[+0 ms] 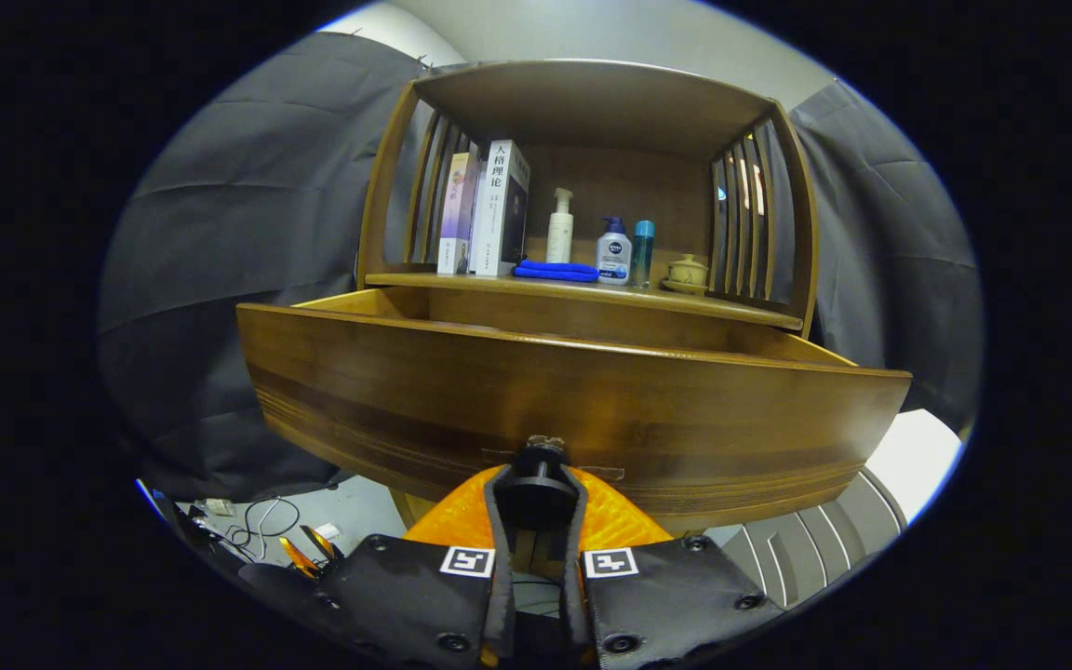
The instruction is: Pull open the drawer, take out the items inside it, and place them on the countertop above the cabinet.
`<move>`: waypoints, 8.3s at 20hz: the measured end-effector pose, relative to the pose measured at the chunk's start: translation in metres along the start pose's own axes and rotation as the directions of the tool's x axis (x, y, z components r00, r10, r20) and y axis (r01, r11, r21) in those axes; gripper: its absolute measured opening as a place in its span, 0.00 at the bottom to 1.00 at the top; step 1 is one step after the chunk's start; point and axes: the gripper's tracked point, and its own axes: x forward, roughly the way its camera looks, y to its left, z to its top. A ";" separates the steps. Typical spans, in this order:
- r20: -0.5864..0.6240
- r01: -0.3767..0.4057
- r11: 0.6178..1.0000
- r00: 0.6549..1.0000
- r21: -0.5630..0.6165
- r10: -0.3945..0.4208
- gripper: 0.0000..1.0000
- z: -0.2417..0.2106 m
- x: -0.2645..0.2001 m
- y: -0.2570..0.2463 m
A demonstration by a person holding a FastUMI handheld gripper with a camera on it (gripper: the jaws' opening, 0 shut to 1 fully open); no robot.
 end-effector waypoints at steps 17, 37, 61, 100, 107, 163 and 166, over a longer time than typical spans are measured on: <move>-0.025 -0.086 0.996 0.996 0.040 0.087 0.51 0.008 -0.039 0.006; 0.023 -0.042 0.998 0.999 -0.052 0.043 0.98 0.141 -0.003 -0.056; -0.732 -0.245 0.969 0.665 -0.029 0.147 0.96 0.058 0.135 -0.031; -0.781 -0.455 0.889 0.538 0.050 0.319 0.37 0.065 0.086 0.011; -0.695 -0.472 0.874 0.592 0.111 0.408 0.37 0.114 0.069 0.010; -0.122 -0.129 0.974 0.981 0.187 0.153 0.98 0.258 0.128 -0.033; -0.016 -0.098 0.985 0.995 0.145 0.102 0.98 0.260 0.098 -0.036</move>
